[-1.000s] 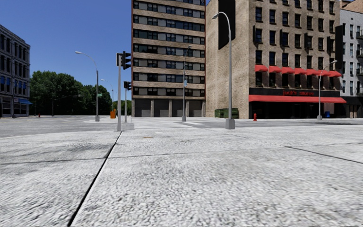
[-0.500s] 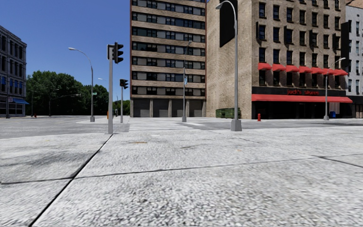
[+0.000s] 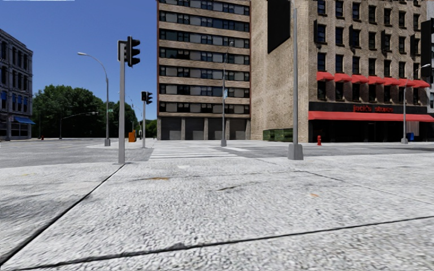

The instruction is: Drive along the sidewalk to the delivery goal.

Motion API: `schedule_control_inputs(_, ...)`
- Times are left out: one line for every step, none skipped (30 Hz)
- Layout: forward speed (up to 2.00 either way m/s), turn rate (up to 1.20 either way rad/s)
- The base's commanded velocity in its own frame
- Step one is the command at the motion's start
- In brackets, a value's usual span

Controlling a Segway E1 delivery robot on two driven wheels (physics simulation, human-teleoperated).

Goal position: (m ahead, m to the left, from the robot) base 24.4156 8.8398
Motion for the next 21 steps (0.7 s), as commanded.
schedule_control_inputs(2.0,0.28)
schedule_control_inputs(2.0,0.29)
schedule_control_inputs(2.0,0.29)
schedule_control_inputs(2.0,0.29)
schedule_control_inputs(2.0,0.29)
schedule_control_inputs(2.0,0.29)
schedule_control_inputs(2.0,0.29)
schedule_control_inputs(2.0,0.29)
schedule_control_inputs(2.0,0.3)
schedule_control_inputs(2.0,0.31)
schedule_control_inputs(2.0,0.34)
schedule_control_inputs(2.0,0.35)
schedule_control_inputs(2.0,0.35)
schedule_control_inputs(2.0,0.35)
schedule_control_inputs(2.0,0.36)
schedule_control_inputs(2.0,0.36)
schedule_control_inputs(2.0,0.36)
schedule_control_inputs(2.0,0.36)
schedule_control_inputs(2.0,0.36)
schedule_control_inputs(2.0,0.36)
schedule_control_inputs(2.0,0.36)
